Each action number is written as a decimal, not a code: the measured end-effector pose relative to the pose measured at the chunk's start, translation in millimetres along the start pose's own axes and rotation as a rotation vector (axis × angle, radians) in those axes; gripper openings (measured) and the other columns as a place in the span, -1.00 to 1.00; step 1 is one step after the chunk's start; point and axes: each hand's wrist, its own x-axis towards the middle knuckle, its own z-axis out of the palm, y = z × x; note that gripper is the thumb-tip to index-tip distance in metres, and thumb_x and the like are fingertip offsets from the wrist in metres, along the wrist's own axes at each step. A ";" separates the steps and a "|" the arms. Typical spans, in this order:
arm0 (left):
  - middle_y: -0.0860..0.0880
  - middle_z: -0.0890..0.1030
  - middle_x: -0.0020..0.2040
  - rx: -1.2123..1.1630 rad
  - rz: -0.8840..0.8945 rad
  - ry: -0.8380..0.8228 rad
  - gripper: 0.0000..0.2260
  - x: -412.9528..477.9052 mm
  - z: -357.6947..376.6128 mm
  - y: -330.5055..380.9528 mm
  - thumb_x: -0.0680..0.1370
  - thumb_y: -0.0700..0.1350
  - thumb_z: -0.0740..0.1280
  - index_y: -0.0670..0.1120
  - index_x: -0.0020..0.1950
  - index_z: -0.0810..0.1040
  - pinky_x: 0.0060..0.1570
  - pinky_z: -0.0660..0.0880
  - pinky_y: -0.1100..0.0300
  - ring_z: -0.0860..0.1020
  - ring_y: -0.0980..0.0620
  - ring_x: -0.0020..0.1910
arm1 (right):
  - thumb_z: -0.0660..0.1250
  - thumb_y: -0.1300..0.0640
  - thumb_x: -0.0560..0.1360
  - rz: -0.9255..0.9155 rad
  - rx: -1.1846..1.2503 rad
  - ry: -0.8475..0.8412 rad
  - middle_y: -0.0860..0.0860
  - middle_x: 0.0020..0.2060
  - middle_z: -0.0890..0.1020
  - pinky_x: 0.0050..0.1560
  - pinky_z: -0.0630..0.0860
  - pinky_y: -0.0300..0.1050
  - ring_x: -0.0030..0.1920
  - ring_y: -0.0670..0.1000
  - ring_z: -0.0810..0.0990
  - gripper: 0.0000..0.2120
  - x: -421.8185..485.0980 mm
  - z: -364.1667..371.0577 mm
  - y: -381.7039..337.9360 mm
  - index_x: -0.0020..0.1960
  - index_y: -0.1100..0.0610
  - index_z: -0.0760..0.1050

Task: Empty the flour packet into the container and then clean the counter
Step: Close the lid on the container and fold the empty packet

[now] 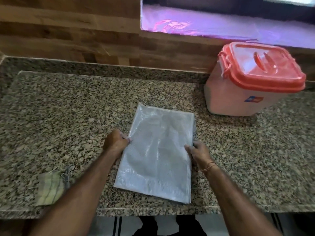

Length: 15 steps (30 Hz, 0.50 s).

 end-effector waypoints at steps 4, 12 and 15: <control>-0.04 0.54 -0.34 -0.204 -0.040 -0.059 -0.69 -6.8 12.1 -23.5 0.46 -0.10 0.57 -0.10 -0.35 0.48 -0.12 0.54 0.13 0.53 0.02 -0.28 | 0.38 0.20 0.58 0.027 -0.041 -0.055 0.13 -0.16 0.73 -0.23 0.66 -0.10 -0.19 0.08 0.72 -0.88 0.0 -3.5 11.0 -0.11 0.17 0.64; -0.12 0.59 -0.32 -0.590 -0.139 -0.060 -0.84 -27.6 -7.4 -31.9 0.59 -0.20 0.44 -0.22 -0.16 0.56 -0.61 0.36 0.37 0.58 0.09 -0.56 | 0.33 0.06 0.64 0.045 0.004 -0.180 0.08 -0.49 0.40 -0.50 0.26 -0.24 -0.55 0.00 0.35 -0.59 7.1 -14.9 -7.3 -0.36 0.09 0.38; -0.21 0.64 -0.27 -0.728 -0.087 0.008 -0.81 -41.9 -31.9 -9.5 0.62 -0.16 0.40 -0.29 -0.04 0.58 -0.59 0.47 0.34 0.60 0.11 -0.55 | 0.26 0.08 0.68 -0.017 0.210 -0.197 0.07 -0.45 0.43 -0.63 0.40 -0.26 -0.56 -0.06 0.57 -0.67 9.7 -23.2 -51.7 -0.25 0.11 0.37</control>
